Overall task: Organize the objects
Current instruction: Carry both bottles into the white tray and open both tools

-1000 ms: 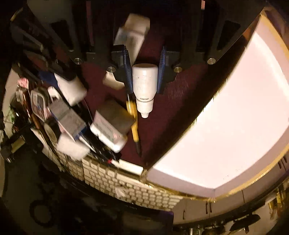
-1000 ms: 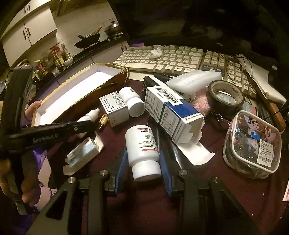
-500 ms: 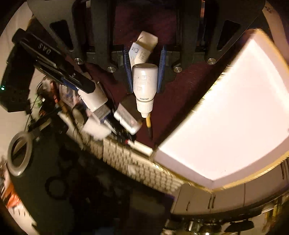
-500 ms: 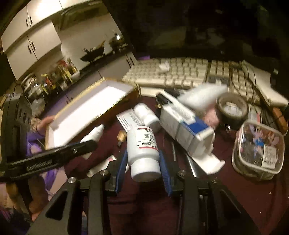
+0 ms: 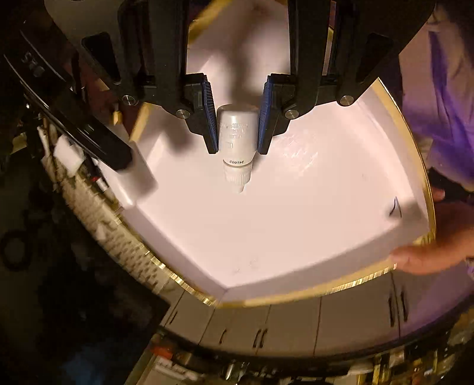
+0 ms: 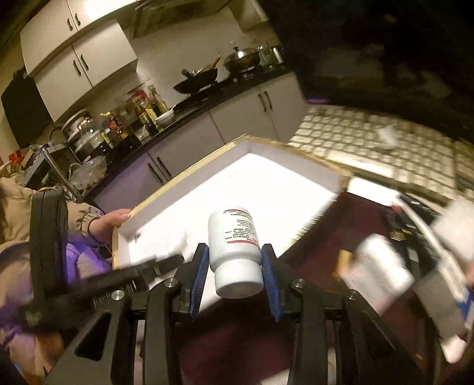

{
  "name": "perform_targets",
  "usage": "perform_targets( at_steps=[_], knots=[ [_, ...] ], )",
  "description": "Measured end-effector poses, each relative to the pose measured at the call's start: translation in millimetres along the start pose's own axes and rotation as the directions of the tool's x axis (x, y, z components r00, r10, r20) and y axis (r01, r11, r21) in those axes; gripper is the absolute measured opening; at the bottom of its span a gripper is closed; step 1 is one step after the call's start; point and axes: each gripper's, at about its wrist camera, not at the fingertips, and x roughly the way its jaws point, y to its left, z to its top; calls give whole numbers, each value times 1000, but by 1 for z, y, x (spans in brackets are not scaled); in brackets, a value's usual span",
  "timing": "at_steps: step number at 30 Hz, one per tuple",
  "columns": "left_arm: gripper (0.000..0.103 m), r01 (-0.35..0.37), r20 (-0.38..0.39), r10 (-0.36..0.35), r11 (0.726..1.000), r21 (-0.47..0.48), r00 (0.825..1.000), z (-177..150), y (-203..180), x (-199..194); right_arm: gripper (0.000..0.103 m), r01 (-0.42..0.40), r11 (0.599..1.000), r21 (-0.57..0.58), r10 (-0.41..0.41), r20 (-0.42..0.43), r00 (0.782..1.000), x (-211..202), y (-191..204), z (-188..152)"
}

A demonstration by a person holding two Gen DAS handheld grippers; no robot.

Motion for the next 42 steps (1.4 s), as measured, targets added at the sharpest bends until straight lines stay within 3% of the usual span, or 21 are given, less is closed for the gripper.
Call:
perform_targets(
  at_steps=[9, 16, 42],
  knots=[
    [26, -26, -15, 27, 998, 62, 1000, -14, -5, -3, 36, 130, 978, -161, -140, -51, 989, 19, 17, -15],
    [26, -1, -52, 6, 996, 87, 999, -25, -14, -5, 36, 114, 970, -215, -140, -106, 984, 6, 11, -23],
    [26, -41, -40, 42, 998, 44, 998, -14, -5, -3, 36, 201, 929, -310, -237, -83, 968, 29, 21, -20]
  ],
)
